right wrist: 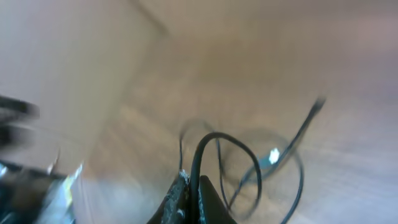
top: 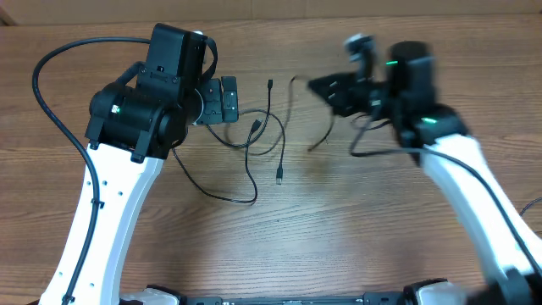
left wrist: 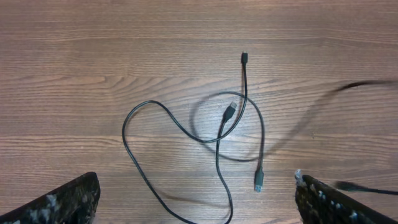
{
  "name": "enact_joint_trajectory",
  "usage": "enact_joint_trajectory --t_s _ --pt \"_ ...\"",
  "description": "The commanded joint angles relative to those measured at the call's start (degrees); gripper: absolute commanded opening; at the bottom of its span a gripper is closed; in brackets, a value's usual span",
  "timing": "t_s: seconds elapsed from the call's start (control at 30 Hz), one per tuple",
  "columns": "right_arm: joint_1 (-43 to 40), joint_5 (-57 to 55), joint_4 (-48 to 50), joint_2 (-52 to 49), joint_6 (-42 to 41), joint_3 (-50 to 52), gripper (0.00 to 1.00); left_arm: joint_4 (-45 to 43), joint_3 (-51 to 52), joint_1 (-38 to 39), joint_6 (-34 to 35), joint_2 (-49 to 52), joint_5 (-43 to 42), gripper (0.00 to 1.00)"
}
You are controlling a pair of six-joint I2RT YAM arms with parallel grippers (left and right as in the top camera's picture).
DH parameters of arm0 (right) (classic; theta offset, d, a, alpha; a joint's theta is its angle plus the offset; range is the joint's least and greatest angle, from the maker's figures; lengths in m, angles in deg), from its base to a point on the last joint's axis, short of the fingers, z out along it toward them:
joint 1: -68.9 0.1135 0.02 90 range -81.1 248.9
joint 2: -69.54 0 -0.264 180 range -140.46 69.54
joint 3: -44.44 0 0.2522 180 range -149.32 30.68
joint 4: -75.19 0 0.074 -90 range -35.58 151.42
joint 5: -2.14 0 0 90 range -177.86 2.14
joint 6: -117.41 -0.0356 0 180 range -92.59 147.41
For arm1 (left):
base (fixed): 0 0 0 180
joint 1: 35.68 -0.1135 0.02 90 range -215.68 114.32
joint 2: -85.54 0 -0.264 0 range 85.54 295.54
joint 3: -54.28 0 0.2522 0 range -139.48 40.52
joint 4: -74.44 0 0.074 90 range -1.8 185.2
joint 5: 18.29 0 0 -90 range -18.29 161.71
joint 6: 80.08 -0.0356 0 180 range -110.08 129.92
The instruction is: Untangle cables
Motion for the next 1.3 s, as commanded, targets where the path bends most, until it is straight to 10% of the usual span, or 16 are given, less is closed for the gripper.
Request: enact_joint_trajectory --t_s 0.0,0.77,1.27 --pt "-5.18 -0.2 0.28 9.27 0.13 -3.72 0.04 -0.11 -0.63 -0.04 0.76 -0.13 -0.44 1.0" --pt "-50.62 -10.25 10.58 26.16 -15.89 -16.52 0.04 -0.11 -0.63 -0.04 0.76 -0.13 -0.44 1.0" --pt "-53.51 -10.45 37.31 18.05 -23.98 -17.18 0.04 -0.11 -0.63 -0.04 0.76 -0.13 -0.44 1.0"
